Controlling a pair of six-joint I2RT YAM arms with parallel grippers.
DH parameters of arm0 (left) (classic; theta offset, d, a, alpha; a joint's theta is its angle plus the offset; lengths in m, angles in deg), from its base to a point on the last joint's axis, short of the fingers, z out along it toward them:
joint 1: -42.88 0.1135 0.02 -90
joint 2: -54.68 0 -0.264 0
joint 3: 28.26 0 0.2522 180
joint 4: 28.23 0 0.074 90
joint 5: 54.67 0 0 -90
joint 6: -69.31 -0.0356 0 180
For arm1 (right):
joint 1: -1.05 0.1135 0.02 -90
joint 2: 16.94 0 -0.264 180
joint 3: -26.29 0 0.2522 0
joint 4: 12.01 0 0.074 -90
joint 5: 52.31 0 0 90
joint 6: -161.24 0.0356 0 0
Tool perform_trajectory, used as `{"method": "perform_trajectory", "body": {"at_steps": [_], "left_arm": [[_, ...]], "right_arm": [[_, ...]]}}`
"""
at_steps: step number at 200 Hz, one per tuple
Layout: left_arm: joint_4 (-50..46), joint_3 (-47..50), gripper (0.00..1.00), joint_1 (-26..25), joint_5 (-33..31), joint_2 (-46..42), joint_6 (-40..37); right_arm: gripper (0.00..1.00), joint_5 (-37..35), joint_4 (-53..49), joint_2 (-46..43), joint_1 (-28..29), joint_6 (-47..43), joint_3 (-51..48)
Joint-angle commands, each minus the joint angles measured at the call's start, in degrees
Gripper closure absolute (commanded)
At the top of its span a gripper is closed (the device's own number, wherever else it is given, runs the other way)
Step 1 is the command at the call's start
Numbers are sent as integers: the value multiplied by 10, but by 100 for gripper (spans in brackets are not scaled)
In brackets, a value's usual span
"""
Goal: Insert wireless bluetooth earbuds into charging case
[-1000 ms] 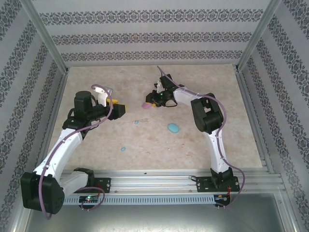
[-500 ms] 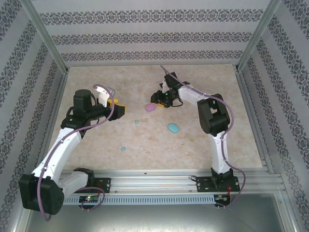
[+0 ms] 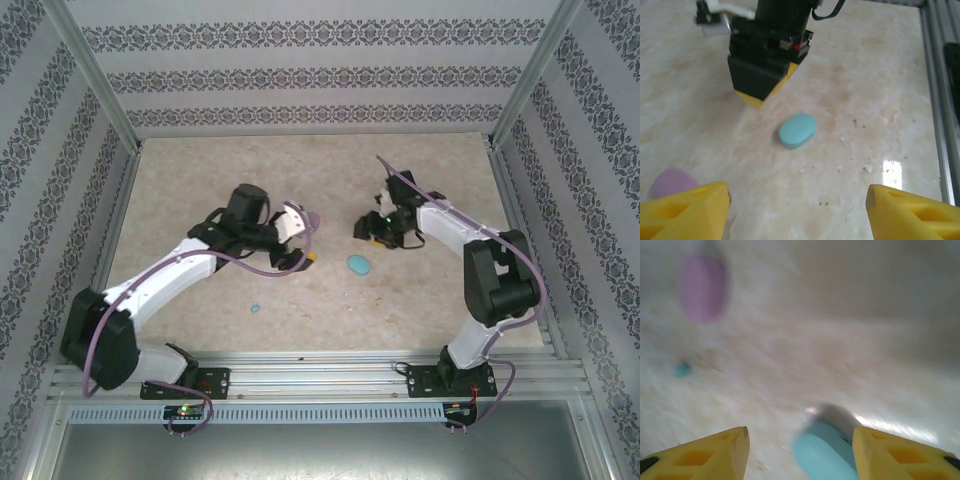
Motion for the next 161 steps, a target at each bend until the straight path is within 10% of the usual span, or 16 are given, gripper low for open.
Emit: {"method": "perform_trajectory", "body": {"at_steps": [1, 161], "left_arm": [[-36, -57, 27, -28, 27, 64, -126], [-273, -408, 23, -107, -7, 484, -311]], "right_arm": [[43, 3, 25, -62, -37, 43, -77], [41, 0, 23, -240, -97, 100, -238]]}}
